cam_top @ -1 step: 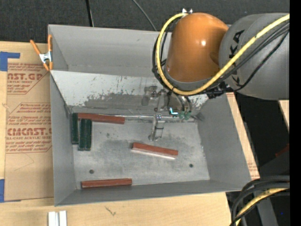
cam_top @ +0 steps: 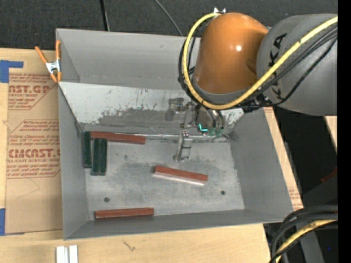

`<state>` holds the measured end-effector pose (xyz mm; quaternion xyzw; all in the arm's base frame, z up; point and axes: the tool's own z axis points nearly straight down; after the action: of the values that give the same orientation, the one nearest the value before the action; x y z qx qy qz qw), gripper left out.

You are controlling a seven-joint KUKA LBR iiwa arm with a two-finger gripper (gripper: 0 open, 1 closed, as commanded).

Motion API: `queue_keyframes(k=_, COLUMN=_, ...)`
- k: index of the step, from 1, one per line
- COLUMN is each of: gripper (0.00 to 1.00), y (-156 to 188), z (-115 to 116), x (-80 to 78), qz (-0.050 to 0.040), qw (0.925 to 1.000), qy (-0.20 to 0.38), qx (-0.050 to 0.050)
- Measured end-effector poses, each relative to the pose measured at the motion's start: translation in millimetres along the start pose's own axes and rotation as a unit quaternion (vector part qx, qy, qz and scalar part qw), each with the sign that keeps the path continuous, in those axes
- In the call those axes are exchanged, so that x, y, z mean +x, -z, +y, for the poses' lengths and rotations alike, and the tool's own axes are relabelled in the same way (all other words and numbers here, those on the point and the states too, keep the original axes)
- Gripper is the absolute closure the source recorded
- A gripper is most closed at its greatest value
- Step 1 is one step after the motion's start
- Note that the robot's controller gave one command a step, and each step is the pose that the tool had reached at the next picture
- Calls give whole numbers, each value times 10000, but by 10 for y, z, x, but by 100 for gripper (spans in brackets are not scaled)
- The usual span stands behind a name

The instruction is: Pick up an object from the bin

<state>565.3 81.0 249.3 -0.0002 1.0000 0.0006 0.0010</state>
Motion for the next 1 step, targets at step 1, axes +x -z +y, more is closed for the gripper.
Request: queue_keyframes(k=1, gripper=0, y=-540, z=-175, x=282, qz=-22, qw=10000, qy=43, qx=-3)
